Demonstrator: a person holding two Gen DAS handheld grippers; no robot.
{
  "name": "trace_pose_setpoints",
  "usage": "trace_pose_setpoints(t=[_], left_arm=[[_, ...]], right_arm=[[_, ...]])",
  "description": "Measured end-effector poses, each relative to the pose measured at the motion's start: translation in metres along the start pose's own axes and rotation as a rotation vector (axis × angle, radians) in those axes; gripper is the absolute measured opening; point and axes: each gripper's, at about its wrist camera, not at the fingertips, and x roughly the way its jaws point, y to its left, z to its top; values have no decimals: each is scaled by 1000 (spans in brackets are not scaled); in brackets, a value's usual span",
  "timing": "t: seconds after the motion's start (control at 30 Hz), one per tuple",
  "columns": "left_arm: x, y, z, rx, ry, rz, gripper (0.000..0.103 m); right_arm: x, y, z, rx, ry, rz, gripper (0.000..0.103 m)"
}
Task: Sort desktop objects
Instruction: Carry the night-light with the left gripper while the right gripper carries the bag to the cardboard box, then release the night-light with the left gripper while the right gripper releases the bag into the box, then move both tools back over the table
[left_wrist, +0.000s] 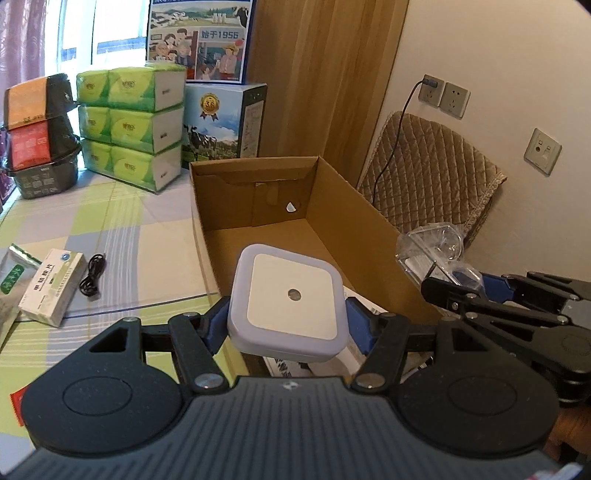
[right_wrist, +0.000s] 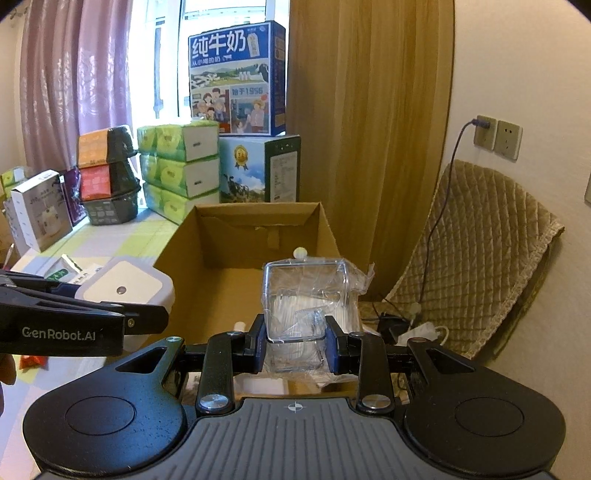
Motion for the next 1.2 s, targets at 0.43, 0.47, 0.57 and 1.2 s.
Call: trace_pose_setpoints(t=[0.43,0.47,0.57,1.2], left_arm=[[15,10,0,-3,-9,6,70],[12,12,-1,-8,-12,11,70],[6,19,-6,-21,-12,25,70],[-11,39,-20,-55,0,50,75]], right_arm=[[20,-4,-4,10,37,0,28],[20,-4,-4,13,39,4,28],[22,-2,-5,18,40,13,28],[17,12,4,14,-46,56,59]])
